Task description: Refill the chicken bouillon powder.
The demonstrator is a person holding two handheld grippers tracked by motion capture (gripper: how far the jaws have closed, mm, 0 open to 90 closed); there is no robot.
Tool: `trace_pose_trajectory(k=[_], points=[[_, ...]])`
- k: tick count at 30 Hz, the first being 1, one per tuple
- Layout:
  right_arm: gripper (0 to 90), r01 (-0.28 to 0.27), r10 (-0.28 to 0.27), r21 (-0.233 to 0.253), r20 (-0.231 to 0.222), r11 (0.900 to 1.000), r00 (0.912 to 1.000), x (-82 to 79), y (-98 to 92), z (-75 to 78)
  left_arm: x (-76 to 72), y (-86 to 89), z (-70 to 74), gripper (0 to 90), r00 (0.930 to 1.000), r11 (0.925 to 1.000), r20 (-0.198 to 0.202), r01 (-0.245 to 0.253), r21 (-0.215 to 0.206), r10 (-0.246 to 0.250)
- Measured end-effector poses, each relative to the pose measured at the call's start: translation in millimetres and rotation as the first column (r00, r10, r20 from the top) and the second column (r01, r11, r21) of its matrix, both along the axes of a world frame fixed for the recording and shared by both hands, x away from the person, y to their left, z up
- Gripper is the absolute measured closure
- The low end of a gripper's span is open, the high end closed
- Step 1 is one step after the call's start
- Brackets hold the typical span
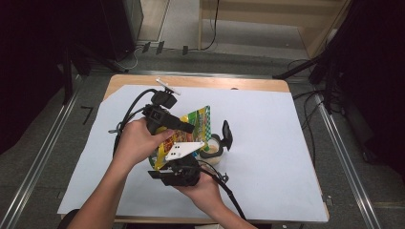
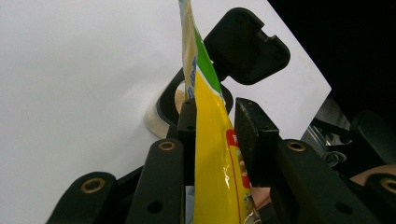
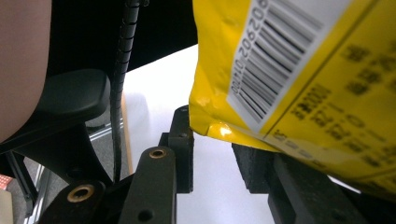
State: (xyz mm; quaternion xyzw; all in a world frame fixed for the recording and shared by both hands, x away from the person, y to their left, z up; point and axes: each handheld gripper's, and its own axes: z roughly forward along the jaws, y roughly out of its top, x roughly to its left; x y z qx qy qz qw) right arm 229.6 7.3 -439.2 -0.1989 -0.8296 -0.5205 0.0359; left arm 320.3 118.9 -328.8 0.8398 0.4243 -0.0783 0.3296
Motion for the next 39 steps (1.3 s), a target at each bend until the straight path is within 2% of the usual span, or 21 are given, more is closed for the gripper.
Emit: trace_pose_trajectory(k=[3, 13, 28, 39], points=[[71.2, 0.001, -0.001, -0.001, -0.006, 1.000, 1.0000, -0.7, 0.0, 0.5, 0.5, 0.0, 0.0, 72.8, 1.0000, 1.0000, -0.002, 0.002, -0.001, -0.002], [71.6, 0.007, -0.007, -0.004, 0.013, 1.000, 0.9999, -1.3, -1.2, 0.7, 4.5, 0.4, -1.8, 72.8, 1.0000, 1.0000, -0.010, 0.001, -0.008, -0.002], [71.9, 0.019, -0.019, 0.005, 0.004, 1.000, 0.9998, -2.0, -3.2, 1.0, 4.5, -4.1, -0.2, 72.6, 0.9999, 0.9999, -0.003, 0.012, -0.007, -0.012], [72.5, 0.026, -0.026, -0.005, 0.026, 1.000, 0.9993, -1.2, -3.9, 2.5, 7.2, -3.6, -0.4, 72.7, 1.0000, 0.9999, -0.002, 0.003, -0.016, -0.003]])
